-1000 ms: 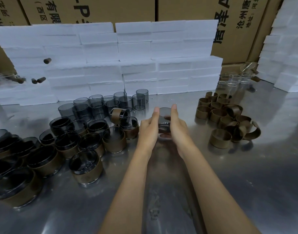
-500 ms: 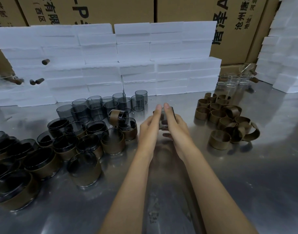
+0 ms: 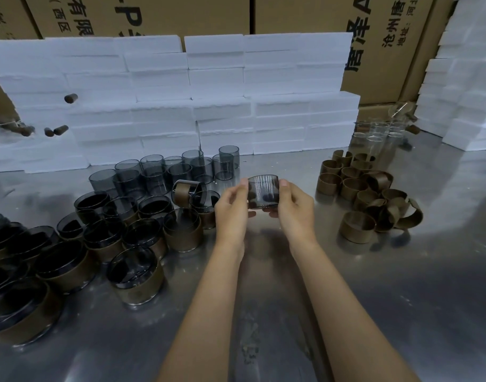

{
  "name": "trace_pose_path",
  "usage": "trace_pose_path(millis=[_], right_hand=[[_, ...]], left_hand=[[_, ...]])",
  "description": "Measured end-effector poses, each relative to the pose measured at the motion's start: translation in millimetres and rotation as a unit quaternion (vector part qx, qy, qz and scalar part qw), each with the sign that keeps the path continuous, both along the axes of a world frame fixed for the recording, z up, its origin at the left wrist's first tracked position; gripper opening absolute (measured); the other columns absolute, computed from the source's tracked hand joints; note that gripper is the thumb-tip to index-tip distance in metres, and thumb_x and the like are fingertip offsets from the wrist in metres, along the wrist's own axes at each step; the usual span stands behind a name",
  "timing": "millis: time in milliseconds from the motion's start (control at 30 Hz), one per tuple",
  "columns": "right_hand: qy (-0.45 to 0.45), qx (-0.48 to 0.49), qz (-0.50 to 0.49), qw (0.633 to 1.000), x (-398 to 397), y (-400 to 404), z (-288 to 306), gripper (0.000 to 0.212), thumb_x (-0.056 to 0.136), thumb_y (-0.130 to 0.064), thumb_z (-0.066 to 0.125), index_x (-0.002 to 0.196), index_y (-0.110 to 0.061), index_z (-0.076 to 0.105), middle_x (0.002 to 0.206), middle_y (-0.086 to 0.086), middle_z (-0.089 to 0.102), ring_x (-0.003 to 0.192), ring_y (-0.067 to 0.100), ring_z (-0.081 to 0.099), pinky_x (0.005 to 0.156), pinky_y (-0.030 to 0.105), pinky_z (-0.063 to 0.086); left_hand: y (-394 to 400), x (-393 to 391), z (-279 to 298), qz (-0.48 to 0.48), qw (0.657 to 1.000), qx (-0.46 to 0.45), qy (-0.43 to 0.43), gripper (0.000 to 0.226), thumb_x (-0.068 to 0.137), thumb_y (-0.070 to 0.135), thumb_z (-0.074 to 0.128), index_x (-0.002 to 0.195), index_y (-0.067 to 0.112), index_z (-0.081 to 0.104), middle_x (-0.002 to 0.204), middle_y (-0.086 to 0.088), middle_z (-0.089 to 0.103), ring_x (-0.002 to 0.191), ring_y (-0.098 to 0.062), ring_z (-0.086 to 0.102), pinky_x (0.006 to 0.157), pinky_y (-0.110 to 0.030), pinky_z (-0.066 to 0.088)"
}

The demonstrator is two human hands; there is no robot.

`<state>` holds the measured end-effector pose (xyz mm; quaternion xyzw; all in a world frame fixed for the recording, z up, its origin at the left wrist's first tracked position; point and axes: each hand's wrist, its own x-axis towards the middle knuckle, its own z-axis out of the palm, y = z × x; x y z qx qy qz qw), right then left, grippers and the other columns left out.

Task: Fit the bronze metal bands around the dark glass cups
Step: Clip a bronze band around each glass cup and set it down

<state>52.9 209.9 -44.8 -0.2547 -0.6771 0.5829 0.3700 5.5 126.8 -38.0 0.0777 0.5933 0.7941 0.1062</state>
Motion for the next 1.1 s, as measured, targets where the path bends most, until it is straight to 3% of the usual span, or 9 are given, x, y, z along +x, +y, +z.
trace_pose_path(millis=[100, 133, 233, 367, 533, 767, 900, 1000, 1100], right_hand=[[0.037, -0.079, 0.017, 0.996, 0, 4, 1, 0.016, 0.104, -0.034, 0.057, 0.105, -0.025, 0.071, 0.095, -0.003, 0.073, 0.094, 0.019, 0.071, 0.081, 0.034, 0.062], [0.038, -0.133, 0.032, 0.990, 0, 4, 2, 0.027, 0.102, -0.039, 0.060, 0.116, -0.018, 0.069, 0.103, 0.003, 0.074, 0.097, 0.020, 0.073, 0.078, 0.029, 0.061], [0.059, -0.300, 0.119, 0.945, 3, 4, 5, 0.042, 0.104, -0.044, 0.054, 0.112, -0.005, 0.066, 0.114, 0.020, 0.074, 0.100, 0.028, 0.075, 0.082, 0.030, 0.060], [0.108, -0.379, 0.159, 0.905, 7, 6, 9, 0.048, 0.108, -0.041, 0.045, 0.122, 0.003, 0.060, 0.119, 0.029, 0.070, 0.097, 0.029, 0.073, 0.084, 0.030, 0.058], [0.111, -0.375, 0.183, 0.902, 11, 9, 10, 0.033, 0.104, -0.033, 0.057, 0.110, -0.003, 0.068, 0.110, 0.021, 0.075, 0.101, 0.026, 0.075, 0.094, 0.033, 0.058], [0.066, -0.300, 0.223, 0.925, 14, 4, 12, 0.018, 0.095, -0.033, 0.069, 0.099, -0.016, 0.073, 0.085, 0.003, 0.076, 0.077, 0.012, 0.073, 0.085, 0.029, 0.054], [0.042, -0.269, 0.211, 0.939, 13, 0, 13, 0.022, 0.091, -0.043, 0.072, 0.092, -0.021, 0.076, 0.086, 0.001, 0.073, 0.072, 0.010, 0.067, 0.073, 0.025, 0.047], [0.030, -0.268, 0.197, 0.942, 11, -1, 14, 0.037, 0.089, -0.049, 0.072, 0.104, -0.015, 0.073, 0.086, 0.003, 0.066, 0.063, 0.010, 0.056, 0.064, 0.026, 0.041], [0.049, -0.272, 0.148, 0.950, 10, -2, 13, 0.046, 0.087, -0.048, 0.075, 0.114, -0.011, 0.069, 0.083, 0.005, 0.060, 0.059, 0.012, 0.047, 0.056, 0.024, 0.039]], left_hand=[[-1, 0, 2, -0.035, 0.998, 0.054, -0.025, 0.022, 0.105, 0.026, 0.057, 0.101, 0.012, 0.072, 0.101, -0.009, 0.075, 0.094, -0.021, 0.070, 0.081, -0.028, 0.056], [0, 0, 2, -0.047, 0.996, 0.074, -0.030, 0.020, 0.105, 0.022, 0.056, 0.100, 0.012, 0.072, 0.102, -0.009, 0.075, 0.096, -0.021, 0.070, 0.087, -0.029, 0.057], [1, 0, 4, -0.073, 0.993, 0.092, -0.019, 0.021, 0.104, 0.008, 0.052, 0.100, 0.015, 0.072, 0.105, -0.004, 0.074, 0.103, -0.016, 0.068, 0.095, -0.026, 0.052], [-1, 4, 6, -0.110, 0.992, 0.047, 0.024, 0.024, 0.099, 0.005, 0.058, 0.108, 0.023, 0.072, 0.098, 0.016, 0.077, 0.097, 0.010, 0.067, 0.088, -0.010, 0.046], [-4, 7, 7, -0.102, 0.994, 0.031, 0.028, 0.037, 0.089, 0.006, 0.075, 0.124, 0.009, 0.062, 0.128, -0.014, 0.069, 0.124, -0.024, 0.064, 0.112, -0.037, 0.046], [-6, 4, 7, -0.065, 0.997, 0.040, -0.004, 0.047, 0.078, 0.044, 0.079, 0.104, 0.012, 0.056, 0.098, -0.006, 0.069, 0.080, -0.011, 0.071, 0.080, -0.032, 0.057], [-6, 2, 6, -0.063, 0.994, 0.074, -0.045, 0.018, 0.104, 0.023, 0.057, 0.103, 0.005, 0.058, 0.092, -0.014, 0.067, 0.081, -0.023, 0.065, 0.067, -0.030, 0.055], [-7, 0, 5, -0.090, 0.991, 0.083, -0.056, 0.026, 0.105, 0.003, 0.044, 0.113, -0.012, 0.063, 0.100, -0.023, 0.065, 0.085, -0.029, 0.060, 0.063, -0.028, 0.051], [-6, 3, 7, -0.117, 0.987, 0.098, -0.049, 0.027, 0.104, 0.005, 0.046, 0.097, -0.005, 0.070, 0.087, -0.015, 0.068, 0.075, -0.022, 0.061, 0.057, -0.025, 0.052]])
